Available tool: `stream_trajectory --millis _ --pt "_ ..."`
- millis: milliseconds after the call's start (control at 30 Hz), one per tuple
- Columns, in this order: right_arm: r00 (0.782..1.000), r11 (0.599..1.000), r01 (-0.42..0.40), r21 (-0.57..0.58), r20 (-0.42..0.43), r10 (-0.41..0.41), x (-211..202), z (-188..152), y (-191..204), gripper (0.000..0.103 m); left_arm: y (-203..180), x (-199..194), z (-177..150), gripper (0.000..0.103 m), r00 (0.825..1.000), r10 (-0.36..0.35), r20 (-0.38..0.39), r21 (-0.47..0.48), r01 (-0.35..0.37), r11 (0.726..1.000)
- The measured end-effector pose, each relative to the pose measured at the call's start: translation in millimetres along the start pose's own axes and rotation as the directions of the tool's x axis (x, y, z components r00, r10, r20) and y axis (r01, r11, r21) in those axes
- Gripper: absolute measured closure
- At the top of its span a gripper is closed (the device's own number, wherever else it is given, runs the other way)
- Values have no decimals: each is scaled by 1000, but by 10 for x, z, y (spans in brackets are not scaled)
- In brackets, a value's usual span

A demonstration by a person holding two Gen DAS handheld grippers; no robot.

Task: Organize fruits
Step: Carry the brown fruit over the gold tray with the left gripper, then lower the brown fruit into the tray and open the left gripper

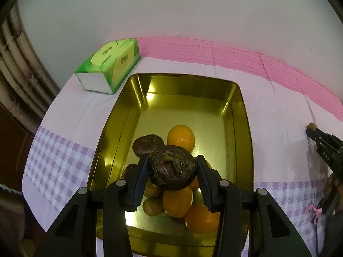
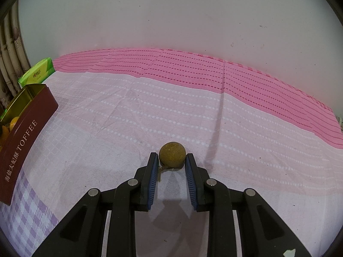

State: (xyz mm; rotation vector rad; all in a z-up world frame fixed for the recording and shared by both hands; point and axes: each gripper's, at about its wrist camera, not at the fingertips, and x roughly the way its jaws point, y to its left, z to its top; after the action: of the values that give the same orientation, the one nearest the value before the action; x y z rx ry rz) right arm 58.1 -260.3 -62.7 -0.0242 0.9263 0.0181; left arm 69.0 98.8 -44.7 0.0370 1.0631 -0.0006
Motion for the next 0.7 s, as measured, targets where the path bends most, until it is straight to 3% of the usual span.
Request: stream_trajectory --millis 700 --pt "1000 1000 2 -2 0 -2 0 0 2 78 63 29 -125 57 1000 -4 -26 -9 4 1000"
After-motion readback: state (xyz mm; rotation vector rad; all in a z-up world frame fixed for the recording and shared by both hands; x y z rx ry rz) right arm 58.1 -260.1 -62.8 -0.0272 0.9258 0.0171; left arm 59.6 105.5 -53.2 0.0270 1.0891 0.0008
